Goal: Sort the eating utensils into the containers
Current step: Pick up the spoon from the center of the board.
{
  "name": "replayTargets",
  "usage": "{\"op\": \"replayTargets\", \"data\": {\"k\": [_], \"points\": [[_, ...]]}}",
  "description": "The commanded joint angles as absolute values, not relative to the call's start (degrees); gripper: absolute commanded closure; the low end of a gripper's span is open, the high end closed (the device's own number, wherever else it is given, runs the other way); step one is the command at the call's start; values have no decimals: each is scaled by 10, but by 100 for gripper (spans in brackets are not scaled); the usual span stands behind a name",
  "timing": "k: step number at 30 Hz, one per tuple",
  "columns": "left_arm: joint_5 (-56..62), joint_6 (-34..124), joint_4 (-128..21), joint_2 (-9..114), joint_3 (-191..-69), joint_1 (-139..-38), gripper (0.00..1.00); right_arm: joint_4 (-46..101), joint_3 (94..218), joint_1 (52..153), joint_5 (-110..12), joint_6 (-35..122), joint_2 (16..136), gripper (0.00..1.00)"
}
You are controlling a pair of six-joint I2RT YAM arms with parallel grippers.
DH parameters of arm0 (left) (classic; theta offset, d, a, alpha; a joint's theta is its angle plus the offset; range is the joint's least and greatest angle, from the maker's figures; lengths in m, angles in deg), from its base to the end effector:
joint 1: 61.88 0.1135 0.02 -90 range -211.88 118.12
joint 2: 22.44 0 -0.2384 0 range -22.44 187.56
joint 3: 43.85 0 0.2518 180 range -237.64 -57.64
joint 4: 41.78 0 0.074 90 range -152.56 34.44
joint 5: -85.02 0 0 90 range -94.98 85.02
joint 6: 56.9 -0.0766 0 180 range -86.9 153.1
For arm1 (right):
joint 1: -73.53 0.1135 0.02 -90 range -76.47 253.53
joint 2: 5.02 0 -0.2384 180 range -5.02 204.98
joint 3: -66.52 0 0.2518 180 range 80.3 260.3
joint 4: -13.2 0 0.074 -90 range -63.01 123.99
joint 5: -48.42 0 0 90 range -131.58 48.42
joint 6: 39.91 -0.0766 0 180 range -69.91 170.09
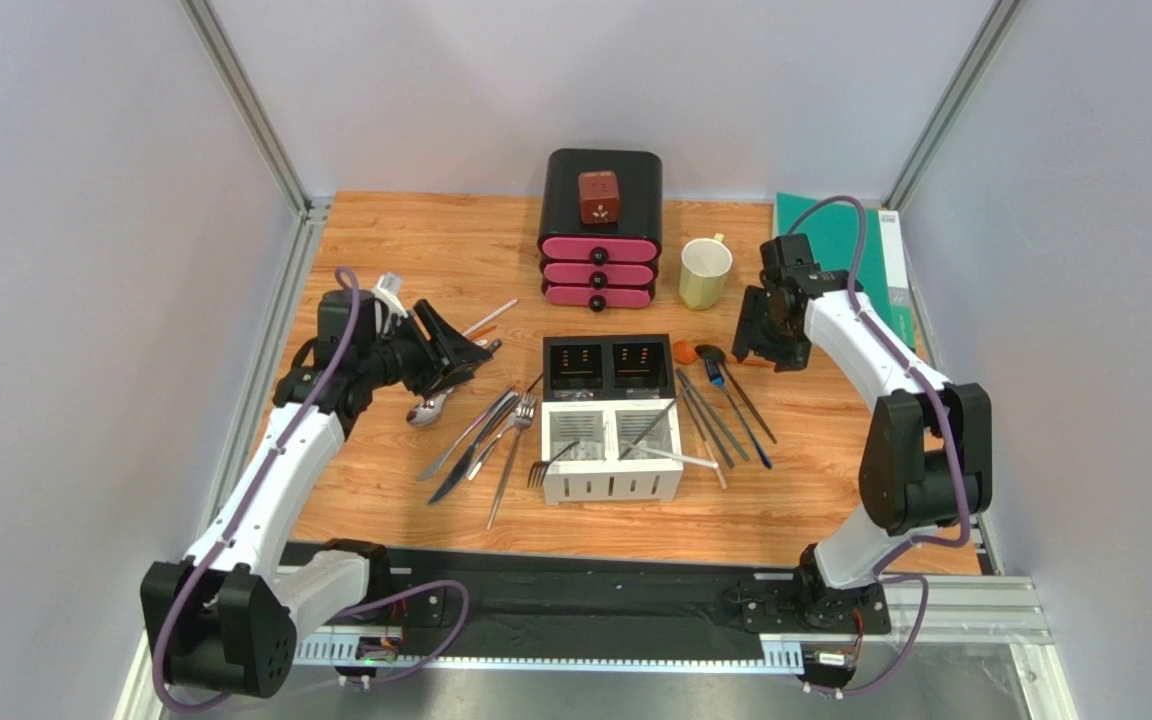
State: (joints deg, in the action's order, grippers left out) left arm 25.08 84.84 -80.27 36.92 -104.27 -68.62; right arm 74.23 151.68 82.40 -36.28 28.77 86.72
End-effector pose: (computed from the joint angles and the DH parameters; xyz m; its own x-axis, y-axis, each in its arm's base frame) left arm 0.2554 -0.0688 0.2380 -0.7637 -0.5941 -0.2527 -0.1664 0.5593 -0.8121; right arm 0.3317 0.0446 0.1840 -0.8942 0.2269 -0.3859 0.2215 0.9734 0.0589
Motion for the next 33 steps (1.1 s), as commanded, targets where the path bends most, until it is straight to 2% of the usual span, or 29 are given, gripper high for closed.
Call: {"op": "replayTargets", "data": {"k": [1,24,33], "points": [[270,826,-782,382,-1062,-696,42,738,1528,835,-324,329,917,41],[217,761,-877,375,-1097,-697,43,739,1634,872,-289,342,1075,39],[209,774,-883,366,-1088,-697,42,730,1627,859,-309,337,1088,40]]}}
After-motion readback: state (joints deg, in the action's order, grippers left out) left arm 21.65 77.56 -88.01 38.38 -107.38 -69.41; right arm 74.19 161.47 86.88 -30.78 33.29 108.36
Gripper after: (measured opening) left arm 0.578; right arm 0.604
